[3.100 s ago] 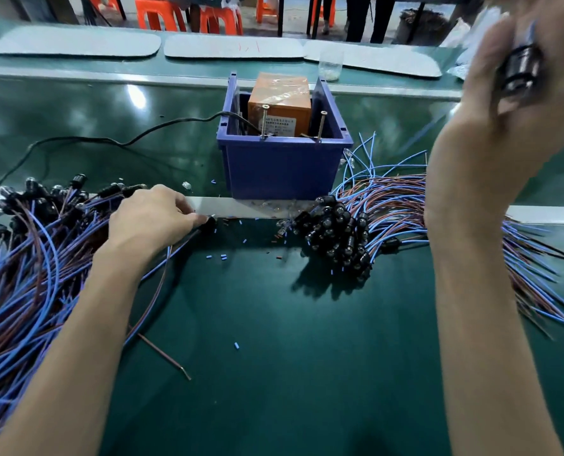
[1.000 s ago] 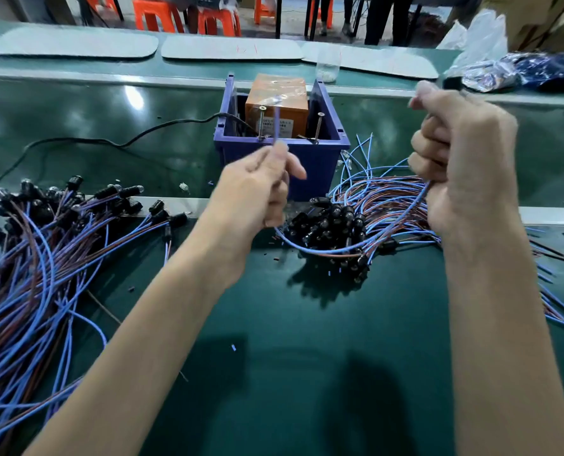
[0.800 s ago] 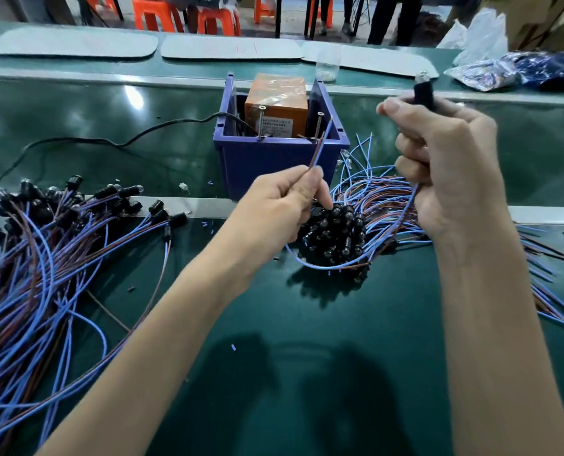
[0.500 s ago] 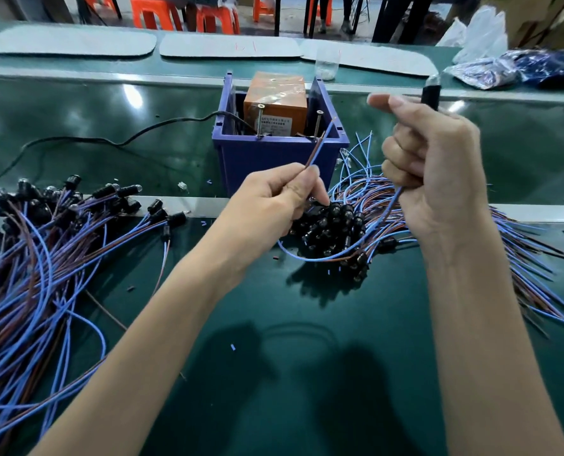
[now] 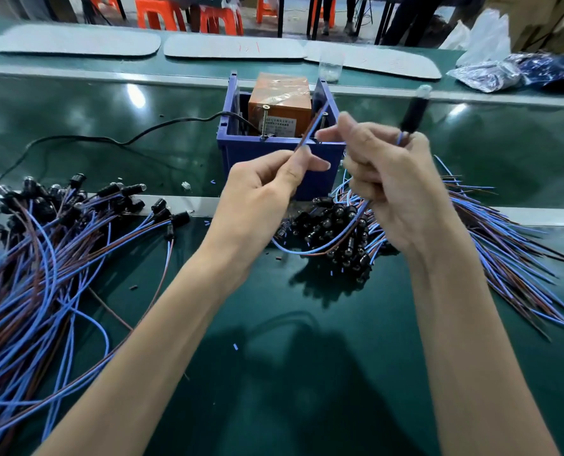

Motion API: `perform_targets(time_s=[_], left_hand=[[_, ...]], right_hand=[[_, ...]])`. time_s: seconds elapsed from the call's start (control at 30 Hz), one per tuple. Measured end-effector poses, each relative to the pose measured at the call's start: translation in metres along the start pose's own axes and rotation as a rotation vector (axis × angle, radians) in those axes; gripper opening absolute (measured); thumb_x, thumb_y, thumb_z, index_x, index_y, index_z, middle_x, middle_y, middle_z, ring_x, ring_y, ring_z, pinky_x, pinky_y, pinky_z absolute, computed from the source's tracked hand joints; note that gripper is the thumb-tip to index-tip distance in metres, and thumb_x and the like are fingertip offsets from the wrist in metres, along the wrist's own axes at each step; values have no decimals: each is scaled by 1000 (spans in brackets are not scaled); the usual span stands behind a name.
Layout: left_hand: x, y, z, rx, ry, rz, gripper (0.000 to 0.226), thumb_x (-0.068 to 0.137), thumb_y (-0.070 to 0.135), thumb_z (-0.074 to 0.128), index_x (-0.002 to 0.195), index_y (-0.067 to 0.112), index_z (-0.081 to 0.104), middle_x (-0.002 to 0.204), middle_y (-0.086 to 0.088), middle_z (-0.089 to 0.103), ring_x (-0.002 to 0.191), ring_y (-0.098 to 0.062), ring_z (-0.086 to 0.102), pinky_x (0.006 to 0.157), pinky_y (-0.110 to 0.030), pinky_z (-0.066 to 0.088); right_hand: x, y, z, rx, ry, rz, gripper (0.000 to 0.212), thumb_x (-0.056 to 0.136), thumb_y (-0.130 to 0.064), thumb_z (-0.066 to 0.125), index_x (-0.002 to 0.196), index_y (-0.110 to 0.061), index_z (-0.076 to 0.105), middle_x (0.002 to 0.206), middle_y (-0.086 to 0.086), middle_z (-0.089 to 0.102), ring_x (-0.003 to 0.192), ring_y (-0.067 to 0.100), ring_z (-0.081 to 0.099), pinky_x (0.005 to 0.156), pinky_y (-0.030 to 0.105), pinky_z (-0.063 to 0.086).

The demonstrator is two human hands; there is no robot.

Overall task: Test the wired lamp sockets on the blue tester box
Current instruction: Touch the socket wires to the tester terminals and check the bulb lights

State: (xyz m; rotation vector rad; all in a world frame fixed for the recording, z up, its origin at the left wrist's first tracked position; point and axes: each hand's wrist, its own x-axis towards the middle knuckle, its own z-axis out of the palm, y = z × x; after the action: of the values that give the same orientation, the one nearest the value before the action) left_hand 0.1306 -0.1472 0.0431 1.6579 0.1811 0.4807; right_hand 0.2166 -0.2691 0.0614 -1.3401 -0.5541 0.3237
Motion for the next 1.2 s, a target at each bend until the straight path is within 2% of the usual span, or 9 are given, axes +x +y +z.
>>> perform_targets(time_s=[0.13, 0.2, 0.43, 0.53, 0.7, 0.83, 0.93, 1.07, 1.2], left_hand=[[3, -1, 0, -55, 5, -39, 40, 103, 26, 41, 77, 26, 70, 42, 15, 32, 42, -2, 28, 46, -17, 23], [2, -2, 0, -53, -11, -44, 42, 104, 23, 39, 70, 25, 64, 46, 15, 29, 46, -3, 22, 49, -23, 17], [0, -5, 3, 73, -44, -8, 48, 102, 30, 42, 99, -15, 59, 60, -3, 37, 60, -22, 26, 60, -39, 21], [-2, -4, 5, 91, -69, 3, 44, 102, 28, 42, 87, -6, 64, 64, -9, 47, 62, -23, 32, 61, -38, 28], [1, -8, 4, 30, 21, -11, 34, 104, 21, 39, 84, 22, 67, 58, 12, 62, 58, -1, 55, 63, -18, 47], [6, -12, -2, -9, 79, -52, 33, 104, 23, 39, 88, 20, 68, 60, 12, 64, 64, -1, 63, 59, -15, 51], [9, -15, -6, -11, 123, -62, 28, 101, 26, 45, 89, 18, 69, 51, 9, 56, 52, -3, 55, 52, -13, 45], [12, -26, -10, 95, 158, -72, 29, 98, 35, 51, 81, 28, 74, 53, 4, 26, 49, -11, 29, 54, -28, 27], [18, -36, -14, 129, 186, -154, 31, 97, 21, 42, 94, 30, 71, 47, 13, 31, 45, -5, 31, 56, -28, 29]], right_hand=[[-1, 8, 11, -85, -33, 54, 4, 81, -15, 72, 78, -13, 74, 62, 1, 55, 43, 0, 28, 40, 11, 22], [0, 11, 13, -85, 6, 95, 5, 80, -12, 74, 74, -13, 74, 71, 10, 53, 43, 0, 31, 39, 11, 23], [1, 8, 5, -96, -12, 133, 9, 73, -24, 76, 71, -17, 71, 67, 0, 58, 42, -1, 42, 38, 6, 27], [-2, 4, 7, -14, -43, 118, 9, 79, -13, 71, 73, -10, 65, 62, 2, 65, 39, 1, 49, 36, 7, 31], [-2, 3, 9, -24, -8, 93, 22, 85, -7, 67, 66, -13, 58, 59, -4, 65, 49, 0, 56, 41, 7, 34], [-1, 4, 4, -8, 22, 125, 24, 91, -5, 61, 70, -13, 52, 81, 7, 72, 70, 13, 72, 41, 7, 37], [-1, 2, 2, 32, 19, 129, 24, 96, -3, 53, 75, -12, 46, 76, 9, 74, 66, 19, 73, 39, 5, 36], [4, 5, -3, -74, 102, 142, 18, 98, -13, 52, 80, -15, 57, 59, -6, 67, 51, 3, 63, 37, 7, 32], [10, 9, -8, -114, 180, 118, 24, 98, -12, 51, 81, -15, 68, 54, -10, 54, 46, 1, 44, 37, 9, 25]])
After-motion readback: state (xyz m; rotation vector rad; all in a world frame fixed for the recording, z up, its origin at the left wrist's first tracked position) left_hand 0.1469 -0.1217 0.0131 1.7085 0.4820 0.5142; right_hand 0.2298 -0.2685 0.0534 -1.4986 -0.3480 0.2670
